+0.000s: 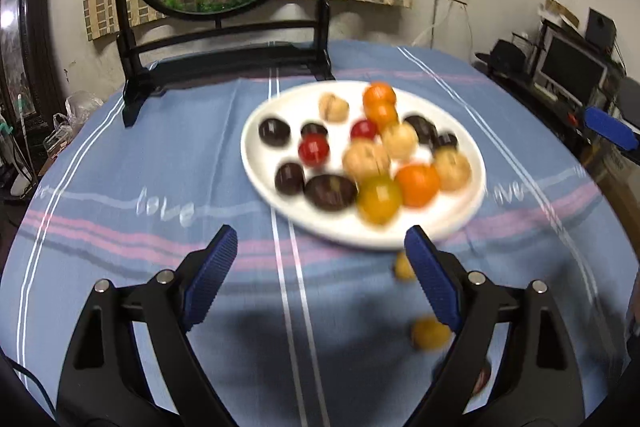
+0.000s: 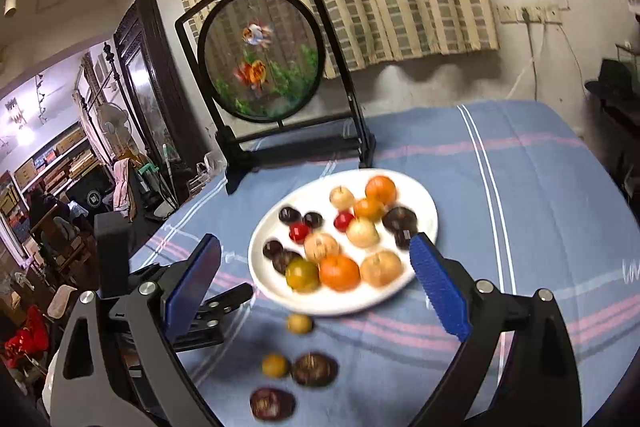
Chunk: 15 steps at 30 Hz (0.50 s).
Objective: Organize fruits
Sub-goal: 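Move both open tools back toward the remaining fruits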
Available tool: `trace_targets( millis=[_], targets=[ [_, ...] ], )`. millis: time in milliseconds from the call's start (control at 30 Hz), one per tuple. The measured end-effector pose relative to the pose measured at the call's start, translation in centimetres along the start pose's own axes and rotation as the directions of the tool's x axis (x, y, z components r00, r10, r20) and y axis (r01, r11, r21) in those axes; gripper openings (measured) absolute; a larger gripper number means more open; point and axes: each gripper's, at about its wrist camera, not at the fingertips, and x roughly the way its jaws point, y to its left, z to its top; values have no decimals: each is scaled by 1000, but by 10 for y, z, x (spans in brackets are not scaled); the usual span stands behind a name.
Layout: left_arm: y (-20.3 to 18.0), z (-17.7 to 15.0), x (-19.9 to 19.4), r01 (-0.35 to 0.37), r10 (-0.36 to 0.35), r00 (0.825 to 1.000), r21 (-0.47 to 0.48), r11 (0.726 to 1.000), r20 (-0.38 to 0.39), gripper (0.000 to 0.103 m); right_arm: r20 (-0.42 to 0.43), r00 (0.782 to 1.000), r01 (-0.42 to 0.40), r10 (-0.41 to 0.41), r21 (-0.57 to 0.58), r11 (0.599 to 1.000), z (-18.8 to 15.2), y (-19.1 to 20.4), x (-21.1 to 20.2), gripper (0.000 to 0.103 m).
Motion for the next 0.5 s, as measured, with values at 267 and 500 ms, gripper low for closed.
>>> trace_targets(
  millis=[267,500],
  targets=[
    [-25,-34,-6,44,-42,998,61,997,-36,92,-85,994,78,-69,109,991,-41,-32,-5,95],
    [-37,-40,4,104,-96,992,89,991,-87,92,-121,989,100,-84,128,987,-47,-38,0,95]
  ],
)
